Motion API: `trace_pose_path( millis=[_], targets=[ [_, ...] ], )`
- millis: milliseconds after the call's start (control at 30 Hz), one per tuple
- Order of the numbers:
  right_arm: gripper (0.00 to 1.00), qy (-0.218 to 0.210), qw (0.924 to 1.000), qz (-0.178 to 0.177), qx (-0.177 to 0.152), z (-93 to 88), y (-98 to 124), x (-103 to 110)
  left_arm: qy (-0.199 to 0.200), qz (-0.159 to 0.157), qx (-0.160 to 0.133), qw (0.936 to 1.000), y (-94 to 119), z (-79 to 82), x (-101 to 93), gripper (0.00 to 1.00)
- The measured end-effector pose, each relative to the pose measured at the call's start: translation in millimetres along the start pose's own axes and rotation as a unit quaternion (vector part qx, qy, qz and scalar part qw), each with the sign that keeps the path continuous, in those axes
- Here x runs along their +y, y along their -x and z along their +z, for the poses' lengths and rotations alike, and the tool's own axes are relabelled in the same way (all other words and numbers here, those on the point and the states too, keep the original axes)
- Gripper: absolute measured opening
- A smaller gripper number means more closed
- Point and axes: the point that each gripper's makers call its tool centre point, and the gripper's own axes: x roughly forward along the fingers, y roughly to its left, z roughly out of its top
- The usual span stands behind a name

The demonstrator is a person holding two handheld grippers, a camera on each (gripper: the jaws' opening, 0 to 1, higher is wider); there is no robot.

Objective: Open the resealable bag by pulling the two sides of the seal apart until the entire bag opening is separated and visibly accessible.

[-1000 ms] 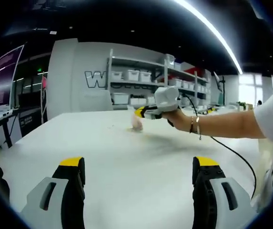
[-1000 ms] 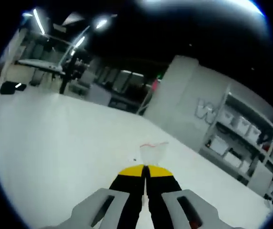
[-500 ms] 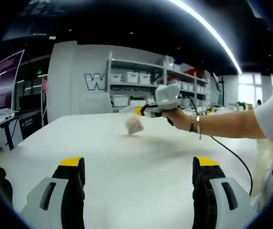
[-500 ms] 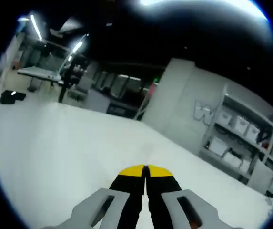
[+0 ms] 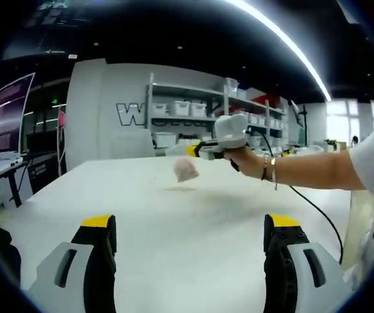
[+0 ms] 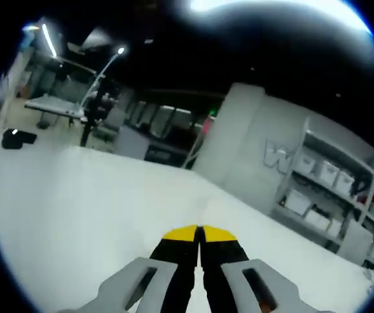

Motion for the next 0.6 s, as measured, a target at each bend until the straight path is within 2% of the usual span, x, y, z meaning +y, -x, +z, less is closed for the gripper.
trace_pose_path(
  millis=[267, 600],
  targets=[
    [0.00, -0.003, 0.9999, -0.001, -0.013, 7.4, 12.1, -2.8, -0.005, -0.002, -0.003, 1.0000, 0.2, 3.7, -5.8, 0.93],
    [0.00, -0.007, 0.9998, -0.005, -0.019, 5.8, 34.1, -3.7, -0.013, -0.006, -0.007, 0.9999, 1.7, 8.7, -14.8, 0.93]
  ],
)
